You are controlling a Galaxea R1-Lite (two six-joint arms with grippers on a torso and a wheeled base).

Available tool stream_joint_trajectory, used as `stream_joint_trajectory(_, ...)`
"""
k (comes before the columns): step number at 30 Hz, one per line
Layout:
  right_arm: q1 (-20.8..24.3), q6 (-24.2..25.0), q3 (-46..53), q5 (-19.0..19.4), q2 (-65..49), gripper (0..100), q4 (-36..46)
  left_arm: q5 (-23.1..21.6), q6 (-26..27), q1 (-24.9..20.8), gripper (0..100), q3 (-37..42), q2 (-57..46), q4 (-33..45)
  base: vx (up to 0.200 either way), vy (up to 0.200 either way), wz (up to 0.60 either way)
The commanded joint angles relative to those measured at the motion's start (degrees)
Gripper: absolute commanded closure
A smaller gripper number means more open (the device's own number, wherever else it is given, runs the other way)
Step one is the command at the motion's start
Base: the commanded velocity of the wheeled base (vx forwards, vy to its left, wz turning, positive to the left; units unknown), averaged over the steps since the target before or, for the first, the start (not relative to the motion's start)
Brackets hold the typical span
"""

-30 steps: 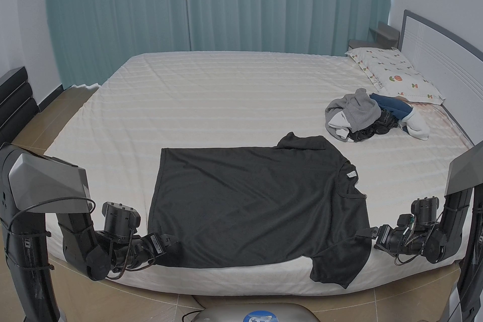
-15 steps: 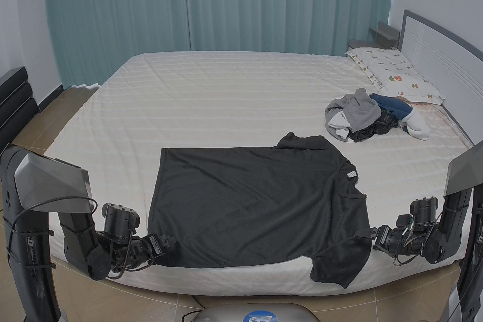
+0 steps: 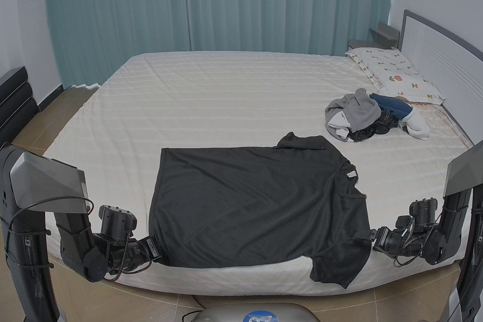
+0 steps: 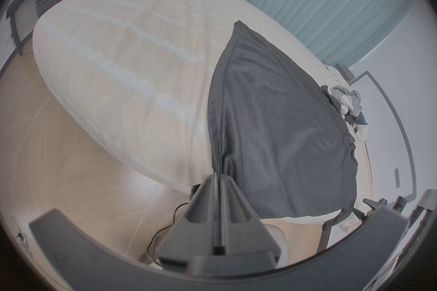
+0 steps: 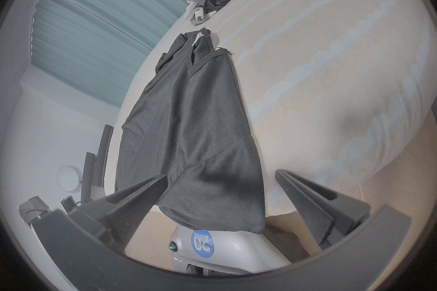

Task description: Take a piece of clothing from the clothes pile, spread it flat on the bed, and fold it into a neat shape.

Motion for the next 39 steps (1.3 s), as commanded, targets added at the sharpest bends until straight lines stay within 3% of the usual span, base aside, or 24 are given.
stream_joint_trajectory(1, 1.1, 0.0, 0.1, -0.1, 0.2, 0, 0.0, 0.7, 0.0, 1.0, 100, 0.3, -1.6, 0.1, 0.000, 0.000, 0.00)
stream_joint_trajectory(13, 4.3, -0.1, -0.9, -3.2, 1.4, 0, -0.5, 1.4, 0.5, 1.7, 100, 0.2, -2.3, 0.3, 0.000, 0.000, 0.00)
stream_joint_trajectory(14, 4.4, -0.1, -0.8, -3.3, 1.7, 100, -0.9, 1.4, 0.5, 1.9, 100, 0.2, -2.3, 0.3, 0.000, 0.000, 0.00)
stream_joint_trajectory(33, 3.9, -5.6, 6.0, -4.6, -2.2, 100, -1.4, 1.4, 3.1, 6.3, 100, 0.3, -8.1, 3.1, 0.000, 0.000, 0.00)
stream_joint_trajectory(39, 4.2, -10.6, 9.6, -4.6, -2.1, 100, -1.4, 1.5, 7.9, 8.4, 100, 0.3, -10.5, 8.5, 0.000, 0.000, 0.00)
